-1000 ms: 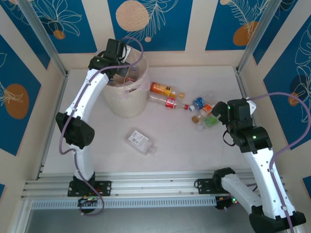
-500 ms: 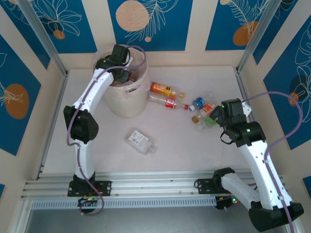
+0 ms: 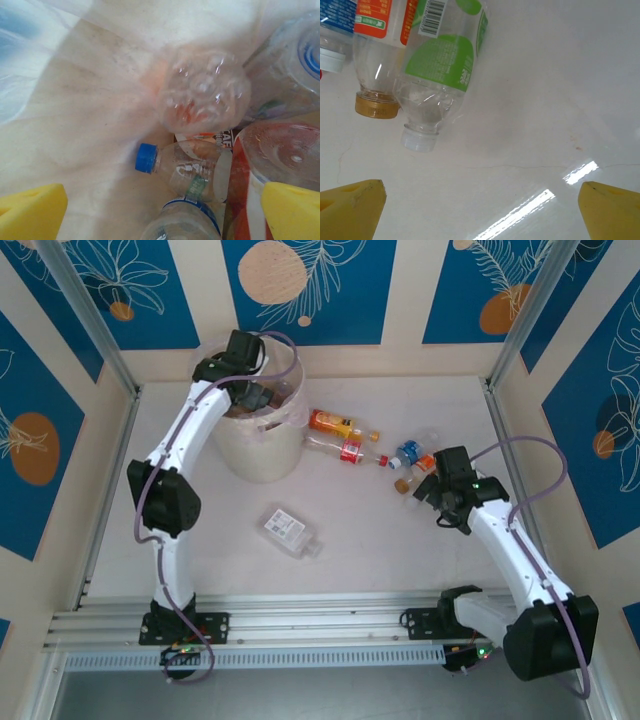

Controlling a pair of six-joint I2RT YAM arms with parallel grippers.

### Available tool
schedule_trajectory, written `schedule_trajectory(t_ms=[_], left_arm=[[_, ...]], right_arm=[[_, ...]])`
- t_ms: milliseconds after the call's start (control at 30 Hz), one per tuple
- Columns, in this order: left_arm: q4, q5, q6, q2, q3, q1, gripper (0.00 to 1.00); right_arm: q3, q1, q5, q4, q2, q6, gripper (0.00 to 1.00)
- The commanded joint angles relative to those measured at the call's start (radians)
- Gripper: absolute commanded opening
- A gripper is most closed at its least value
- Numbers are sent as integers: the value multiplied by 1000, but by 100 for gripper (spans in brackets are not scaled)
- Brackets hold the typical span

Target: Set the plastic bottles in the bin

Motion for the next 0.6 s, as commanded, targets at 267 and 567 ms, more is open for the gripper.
schedule_trajectory(t_ms=[267,567], left_arm=[[-19,9,-90,-251,-37,5,100],[117,104,-244,-572,-371,4,99]], right_arm=[[21,-127,-140,168,158,-75,100],[131,-192,-200,227,337,-143,94]])
